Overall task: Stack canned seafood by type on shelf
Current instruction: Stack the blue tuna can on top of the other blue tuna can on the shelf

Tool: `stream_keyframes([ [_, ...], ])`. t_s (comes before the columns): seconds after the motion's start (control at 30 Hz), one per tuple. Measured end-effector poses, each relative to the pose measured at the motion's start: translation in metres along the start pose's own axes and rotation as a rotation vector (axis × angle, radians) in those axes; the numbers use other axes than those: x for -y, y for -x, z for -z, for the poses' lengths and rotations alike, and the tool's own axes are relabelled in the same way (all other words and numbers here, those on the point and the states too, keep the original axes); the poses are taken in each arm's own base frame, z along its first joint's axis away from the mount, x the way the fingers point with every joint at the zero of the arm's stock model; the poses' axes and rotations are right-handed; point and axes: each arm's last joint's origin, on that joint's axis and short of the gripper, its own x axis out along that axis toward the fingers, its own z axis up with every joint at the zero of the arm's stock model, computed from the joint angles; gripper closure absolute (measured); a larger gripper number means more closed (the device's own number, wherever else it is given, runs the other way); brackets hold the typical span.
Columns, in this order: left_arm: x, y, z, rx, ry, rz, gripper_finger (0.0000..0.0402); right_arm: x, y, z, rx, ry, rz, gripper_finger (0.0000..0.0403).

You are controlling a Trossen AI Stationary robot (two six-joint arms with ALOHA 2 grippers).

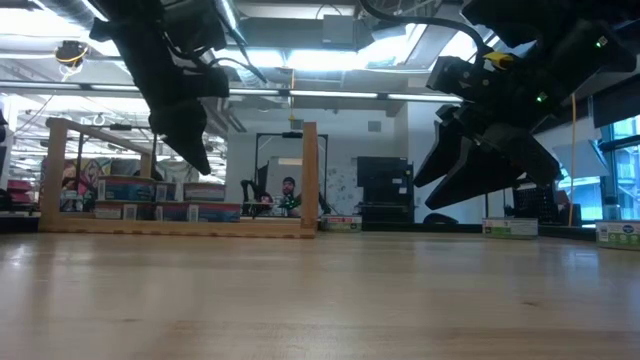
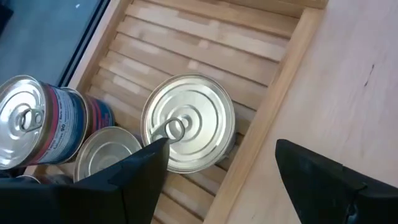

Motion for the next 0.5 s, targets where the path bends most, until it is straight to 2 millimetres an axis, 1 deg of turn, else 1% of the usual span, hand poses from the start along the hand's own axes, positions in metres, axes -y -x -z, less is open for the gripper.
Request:
stream_keyframes([
  [0.17,0.001,-0.002,-0.003,0.037,-0.007,0.005,0.0109,0.0,0.0,0.0,0.0,0.0,0.0,0.0091],
  [0.5,0.002,-0.013,-0.004,0.087,-0.015,-0.001,0.0109,0.0,0.0,-0.001,0.012,-0.008,0.0,0.0091],
])
